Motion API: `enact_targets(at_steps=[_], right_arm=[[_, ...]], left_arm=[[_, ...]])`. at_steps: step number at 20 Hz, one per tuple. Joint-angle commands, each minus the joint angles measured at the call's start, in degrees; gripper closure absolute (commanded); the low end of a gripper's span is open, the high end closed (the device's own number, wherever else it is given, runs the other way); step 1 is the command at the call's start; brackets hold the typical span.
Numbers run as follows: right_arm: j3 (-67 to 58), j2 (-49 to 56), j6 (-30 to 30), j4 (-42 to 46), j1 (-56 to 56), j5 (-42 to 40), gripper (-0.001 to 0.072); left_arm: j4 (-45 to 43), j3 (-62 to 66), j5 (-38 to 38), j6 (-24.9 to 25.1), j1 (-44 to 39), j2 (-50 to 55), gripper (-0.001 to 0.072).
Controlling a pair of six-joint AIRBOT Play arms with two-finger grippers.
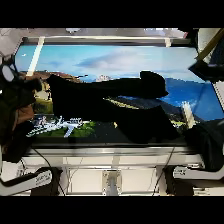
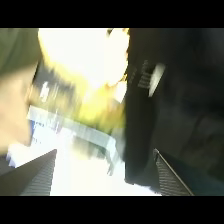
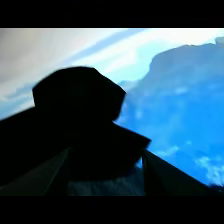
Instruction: Fold the clothes and pants, and hang the long-sleeved shirts on hangers.
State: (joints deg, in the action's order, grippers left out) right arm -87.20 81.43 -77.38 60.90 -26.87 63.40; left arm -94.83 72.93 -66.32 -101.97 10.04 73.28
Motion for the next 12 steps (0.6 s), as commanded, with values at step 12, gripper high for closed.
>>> enact_targets(at_steps=[12], right_arm=[[39.26,-29.31,15.63,-12.0,-12.74,7.98,0.0236]], left_arm=[[39.23,-53.64,44.94,-12.22,0.28,-22.82,0.001]])
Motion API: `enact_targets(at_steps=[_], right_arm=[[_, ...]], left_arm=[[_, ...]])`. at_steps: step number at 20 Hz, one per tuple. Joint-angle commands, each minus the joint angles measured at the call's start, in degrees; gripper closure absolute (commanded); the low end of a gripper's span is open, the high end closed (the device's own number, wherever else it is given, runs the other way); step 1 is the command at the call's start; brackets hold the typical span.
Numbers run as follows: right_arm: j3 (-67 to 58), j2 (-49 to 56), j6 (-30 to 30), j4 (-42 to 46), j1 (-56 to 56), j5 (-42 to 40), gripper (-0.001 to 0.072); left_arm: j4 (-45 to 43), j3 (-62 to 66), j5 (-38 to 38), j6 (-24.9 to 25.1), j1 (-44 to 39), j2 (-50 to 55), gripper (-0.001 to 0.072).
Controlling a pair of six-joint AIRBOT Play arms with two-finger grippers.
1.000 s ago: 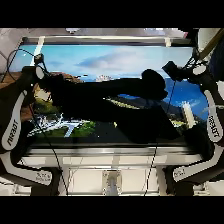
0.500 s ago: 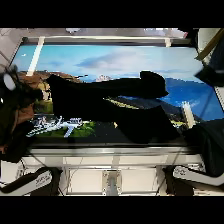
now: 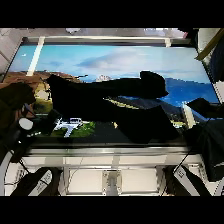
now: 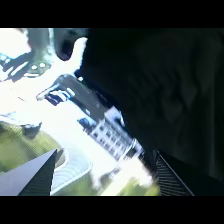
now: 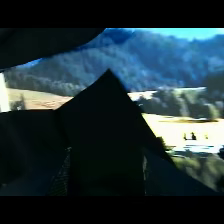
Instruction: Fold the clothes and pants, and hang the long-sleeved shirts on hangers.
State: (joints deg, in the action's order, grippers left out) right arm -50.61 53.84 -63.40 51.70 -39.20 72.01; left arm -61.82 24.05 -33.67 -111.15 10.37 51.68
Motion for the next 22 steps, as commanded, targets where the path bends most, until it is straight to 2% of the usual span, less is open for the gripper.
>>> enact_targets(at_steps=[1,2,6,9,10,11,13,14,16,17,18,20,22], right_arm=[[2.67,-1.7,1.64,-2.91,-0.42,-0.87,0.0235],[2.67,-1.73,1.66,-2.93,-0.42,-1.03,0.0236],[2.67,-1.7,1.64,-2.89,-0.42,-1.05,0.0236],[2.67,-1.7,1.62,-2.89,-0.42,-1.05,0.0236],[2.67,-1.7,1.62,-2.89,-0.42,-1.03,0.0236],[2.67,-1.7,1.62,-2.89,-0.42,-1.01,0.0236],[2.67,-1.7,1.62,-2.89,-0.42,-0.92,0.0236],[2.67,-1.7,1.62,-2.89,-0.42,-0.85,0.0236],[2.67,-1.7,1.62,-2.82,-0.42,-0.48,0.0236],[2.67,-1.73,1.62,-2.75,-0.42,0.26,0.0236],[2.64,-1.73,1.62,-2.25,-0.42,1.42,0.0236],[2.64,-1.73,1.62,1.4,-0.46,4.31,0.0236],[2.67,-1.7,1.57,8.98,-0.46,4.9,0.0236]], left_arm=[[7.21,-4.76,17.86,-3.06,-0.09,-1.22,0.001],[7.72,-4.74,21.73,-3.08,-0.44,-1.01,0.0011],[11.78,-4.72,21.77,-3.08,-3.98,3.23,0.0012],[14.84,-4.63,26.34,-3.08,-8.0,7.28,0.0029],[16.24,-4.55,28.39,-3.08,-8.74,8.44,0.0123],[17.18,-4.55,31.21,-3.08,-9.35,9.53,0.0178],[17.38,-4.39,36.2,-3.13,-9.6,11.43,0.0182],[17.35,-3.89,37.55,-3.13,-9.53,12.46,0.0247],[17.29,-2.16,38.62,-3.04,-9.55,14.58,0.0268],[17.27,-0.94,38.66,-2.84,-9.53,16.06,0.0531],[16.24,0.09,38.84,-2.71,-9.53,17.22,0.0695],[14.64,1.53,38.71,-2.62,-9.05,17.59,0.0692],[11.58,1.7,38.38,-2.58,-6.86,14.93,0.0692]])
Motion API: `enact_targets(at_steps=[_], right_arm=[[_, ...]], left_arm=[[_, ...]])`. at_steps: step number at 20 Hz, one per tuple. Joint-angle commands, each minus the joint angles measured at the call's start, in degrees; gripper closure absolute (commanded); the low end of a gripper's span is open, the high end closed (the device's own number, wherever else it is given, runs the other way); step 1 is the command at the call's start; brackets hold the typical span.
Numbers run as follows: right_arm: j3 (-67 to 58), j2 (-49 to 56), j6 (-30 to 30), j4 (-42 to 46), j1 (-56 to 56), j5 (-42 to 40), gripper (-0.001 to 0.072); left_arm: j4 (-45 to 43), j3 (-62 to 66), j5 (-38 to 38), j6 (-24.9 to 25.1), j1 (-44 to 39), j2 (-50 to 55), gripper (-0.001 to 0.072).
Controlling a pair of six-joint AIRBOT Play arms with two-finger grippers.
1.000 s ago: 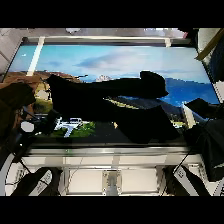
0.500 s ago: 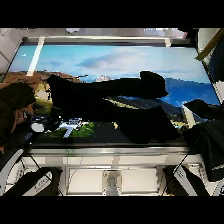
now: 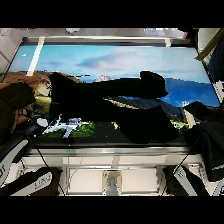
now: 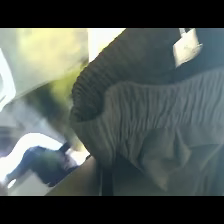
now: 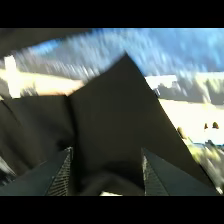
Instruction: Fold the clothes and pants, and hang the long-sleeved shirts on hangers.
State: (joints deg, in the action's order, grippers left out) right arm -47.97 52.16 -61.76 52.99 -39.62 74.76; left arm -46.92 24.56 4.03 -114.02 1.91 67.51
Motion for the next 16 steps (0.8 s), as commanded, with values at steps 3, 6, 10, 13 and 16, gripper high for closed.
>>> enact_targets(at_steps=[3,6,10,13,16], right_arm=[[1.57,0.15,-3.41,13.97,-0.04,-1.03,0.0237],[6.8,2.95,-4.81,14.29,-0.04,-0.79,0.0237],[13.57,10.03,-3.91,10.54,-0.04,-2.67,0.0237],[13.27,15.89,-0.37,3.8,-0.02,-5.6,0.0237],[12.68,20.57,3.04,0.13,0.0,-7.39,0.0237]], left_arm=[[-11.74,1.2,-6.19,0.44,9.01,-8.31,0.0692],[-20.48,1.18,-19.47,0.44,17.94,-15.96,0.0692],[-25.31,1.18,-30.93,0.59,26.36,-24.44,0.0692],[-25.05,1.18,-33.0,4.09,26.64,-26.12,0.0692],[-25.07,1.18,-33.9,4.09,26.49,-26.1,0.0692]])
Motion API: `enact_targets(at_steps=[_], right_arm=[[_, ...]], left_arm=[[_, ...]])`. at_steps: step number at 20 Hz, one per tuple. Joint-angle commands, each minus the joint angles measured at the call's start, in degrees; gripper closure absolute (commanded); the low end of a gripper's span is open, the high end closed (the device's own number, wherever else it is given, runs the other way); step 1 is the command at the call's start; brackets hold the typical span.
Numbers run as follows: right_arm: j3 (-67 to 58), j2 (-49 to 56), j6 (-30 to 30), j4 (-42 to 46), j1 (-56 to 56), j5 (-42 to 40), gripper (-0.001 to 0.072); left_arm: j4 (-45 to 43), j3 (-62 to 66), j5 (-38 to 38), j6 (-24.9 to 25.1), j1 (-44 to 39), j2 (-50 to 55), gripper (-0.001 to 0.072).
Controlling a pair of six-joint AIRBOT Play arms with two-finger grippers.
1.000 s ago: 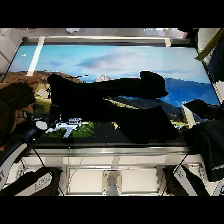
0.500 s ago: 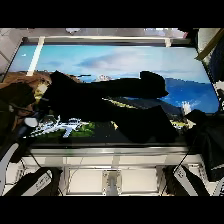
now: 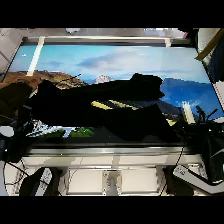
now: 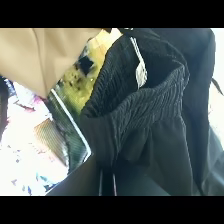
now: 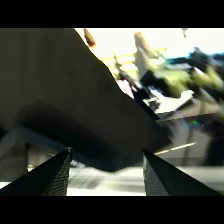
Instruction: Fold the clothes and pants, and hang the long-sleeved shirts on hangers.
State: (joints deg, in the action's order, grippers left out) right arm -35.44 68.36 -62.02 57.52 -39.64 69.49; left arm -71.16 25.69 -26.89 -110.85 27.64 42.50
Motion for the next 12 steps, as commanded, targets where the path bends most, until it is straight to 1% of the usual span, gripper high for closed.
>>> enact_targets(at_steps=[1,4,5,7,9,12], right_arm=[[-0.44,5.57,3.89,-4.33,-0.02,-2.86,0.0237],[-5.16,6.45,4.66,-3.04,-0.02,-4.96,0.0238],[-6.84,6.45,4.63,-2.95,-0.02,-5.27,0.026],[-8.85,7.13,4.46,-2.91,-0.02,-5.6,0.0267],[-8.94,9.38,4.83,-3.08,-0.02,-3.85,0.0267],[-8.94,14.8,7.8,-4.22,-0.02,-0.72,0.0266]], left_arm=[[-0.83,0.04,-3.02,0.92,0.76,-1.09,0.0692],[-0.83,0.04,-2.99,0.92,0.76,-1.09,0.0692],[-0.83,0.04,-2.99,0.94,0.76,-1.09,0.0692],[-0.83,0.04,-2.99,0.94,0.76,-1.07,0.0692],[-0.83,0.04,-2.99,0.92,0.76,-1.07,0.0692],[-0.83,0.04,-3.02,0.92,0.76,-1.07,0.0691]])
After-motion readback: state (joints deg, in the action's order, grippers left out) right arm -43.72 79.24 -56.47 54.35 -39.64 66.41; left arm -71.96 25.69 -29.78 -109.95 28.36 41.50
